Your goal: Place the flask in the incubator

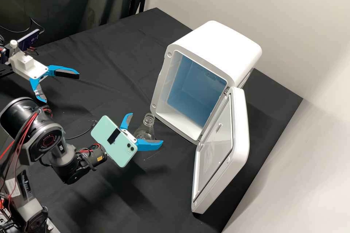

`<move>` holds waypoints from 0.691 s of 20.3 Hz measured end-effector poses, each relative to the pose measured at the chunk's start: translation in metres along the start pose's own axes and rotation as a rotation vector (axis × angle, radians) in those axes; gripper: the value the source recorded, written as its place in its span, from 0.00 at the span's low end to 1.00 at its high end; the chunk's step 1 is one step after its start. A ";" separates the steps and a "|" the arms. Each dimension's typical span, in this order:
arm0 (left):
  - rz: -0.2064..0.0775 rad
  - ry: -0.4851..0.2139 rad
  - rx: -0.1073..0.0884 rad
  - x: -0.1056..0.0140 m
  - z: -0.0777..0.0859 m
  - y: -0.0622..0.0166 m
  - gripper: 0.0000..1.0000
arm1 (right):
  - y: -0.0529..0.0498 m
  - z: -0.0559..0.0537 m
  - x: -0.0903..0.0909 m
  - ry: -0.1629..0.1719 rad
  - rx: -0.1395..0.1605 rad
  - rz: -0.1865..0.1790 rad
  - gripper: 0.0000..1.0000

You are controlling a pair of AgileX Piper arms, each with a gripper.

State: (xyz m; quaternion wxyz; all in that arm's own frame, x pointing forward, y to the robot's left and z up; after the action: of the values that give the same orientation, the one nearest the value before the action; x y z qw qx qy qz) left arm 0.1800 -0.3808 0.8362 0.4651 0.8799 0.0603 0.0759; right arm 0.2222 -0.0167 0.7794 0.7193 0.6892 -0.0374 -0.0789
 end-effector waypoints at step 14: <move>0.000 0.000 -0.001 0.000 0.000 0.0000 1.00 | -0.020 -0.007 0.021 0.002 -0.045 -0.051 1.00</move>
State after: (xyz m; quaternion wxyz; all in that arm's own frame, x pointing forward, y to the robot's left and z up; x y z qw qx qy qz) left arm 0.1801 -0.3809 0.8361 0.4654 0.8798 0.0601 0.0759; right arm 0.2427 -0.0139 0.7575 0.7324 0.6737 -0.0174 -0.0971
